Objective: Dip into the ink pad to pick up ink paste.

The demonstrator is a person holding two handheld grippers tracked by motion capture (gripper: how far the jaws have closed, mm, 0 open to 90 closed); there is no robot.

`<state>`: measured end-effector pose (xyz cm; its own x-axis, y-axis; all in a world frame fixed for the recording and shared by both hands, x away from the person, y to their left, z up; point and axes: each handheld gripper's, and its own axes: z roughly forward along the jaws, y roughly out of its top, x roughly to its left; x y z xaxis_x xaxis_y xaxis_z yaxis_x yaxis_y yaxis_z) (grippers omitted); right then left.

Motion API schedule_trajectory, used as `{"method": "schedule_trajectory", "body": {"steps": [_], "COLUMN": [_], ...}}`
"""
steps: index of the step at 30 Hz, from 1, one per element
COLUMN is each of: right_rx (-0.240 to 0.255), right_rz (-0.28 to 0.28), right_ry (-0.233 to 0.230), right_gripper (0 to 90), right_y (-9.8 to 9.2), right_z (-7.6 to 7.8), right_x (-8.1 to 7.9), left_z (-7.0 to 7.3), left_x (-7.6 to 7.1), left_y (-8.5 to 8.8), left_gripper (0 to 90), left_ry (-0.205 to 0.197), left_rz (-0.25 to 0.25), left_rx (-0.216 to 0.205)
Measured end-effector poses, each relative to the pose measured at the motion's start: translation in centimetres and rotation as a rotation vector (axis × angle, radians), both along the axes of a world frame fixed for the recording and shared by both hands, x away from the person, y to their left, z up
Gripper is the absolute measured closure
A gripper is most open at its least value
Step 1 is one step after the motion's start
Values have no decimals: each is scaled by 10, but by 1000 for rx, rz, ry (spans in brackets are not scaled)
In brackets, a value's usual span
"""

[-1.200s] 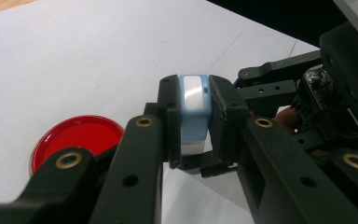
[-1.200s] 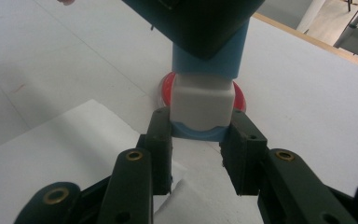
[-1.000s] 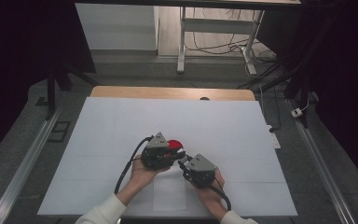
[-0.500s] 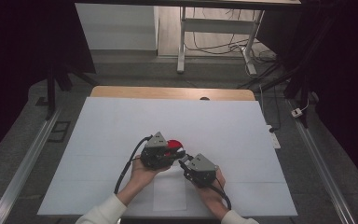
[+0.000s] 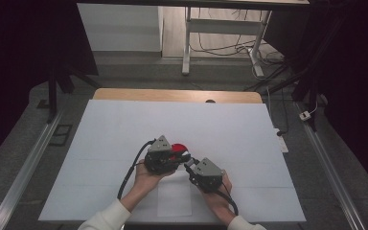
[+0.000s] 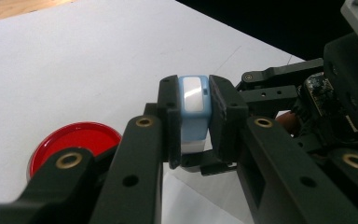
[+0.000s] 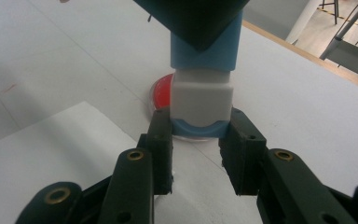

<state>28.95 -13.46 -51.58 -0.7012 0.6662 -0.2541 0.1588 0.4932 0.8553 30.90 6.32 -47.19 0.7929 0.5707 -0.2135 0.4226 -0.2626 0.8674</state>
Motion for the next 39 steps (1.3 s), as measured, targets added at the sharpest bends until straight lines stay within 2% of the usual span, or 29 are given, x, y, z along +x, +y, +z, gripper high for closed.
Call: {"method": "schedule_trajectory", "body": {"steps": [3,8,12,15,18,22,25,31,37,39], "right_rx": [-24,-36,-3,49,63,51,-5,-40,-37,-4], "right_rz": [9,15,5,-17,-27,-15,12,49,42,22], "right_ry": [-5,-2,12,25,31,22,2,-5,-10,-12], "right_gripper": [653,653,654,653,653,654,654,654,655,655], "right_y": [0,0,-1,-2,-2,-1,-3,-4,-4,-5], "right_z": [2,2,2,1,1,0,3,5,6,5], "right_x": [1,2,1,0,-1,0,1,4,3,1], "left_z": [0,0,0,0,0,-1,-1,-1,1,2], "left_x": [0,-1,-1,-1,-1,-1,0,1,0,0], "left_y": [0,-1,0,0,0,1,2,3,3,4], "left_gripper": [755,755,755,754,755,755,755,754,754,754], "left_ry": [1,-5,1,0,-2,4,10,18,17,12], "left_rz": [1,8,11,13,15,14,11,9,11,11], "left_rx": [0,-1,-15,-22,-24,-23,-31,-34,-43,-52]}}
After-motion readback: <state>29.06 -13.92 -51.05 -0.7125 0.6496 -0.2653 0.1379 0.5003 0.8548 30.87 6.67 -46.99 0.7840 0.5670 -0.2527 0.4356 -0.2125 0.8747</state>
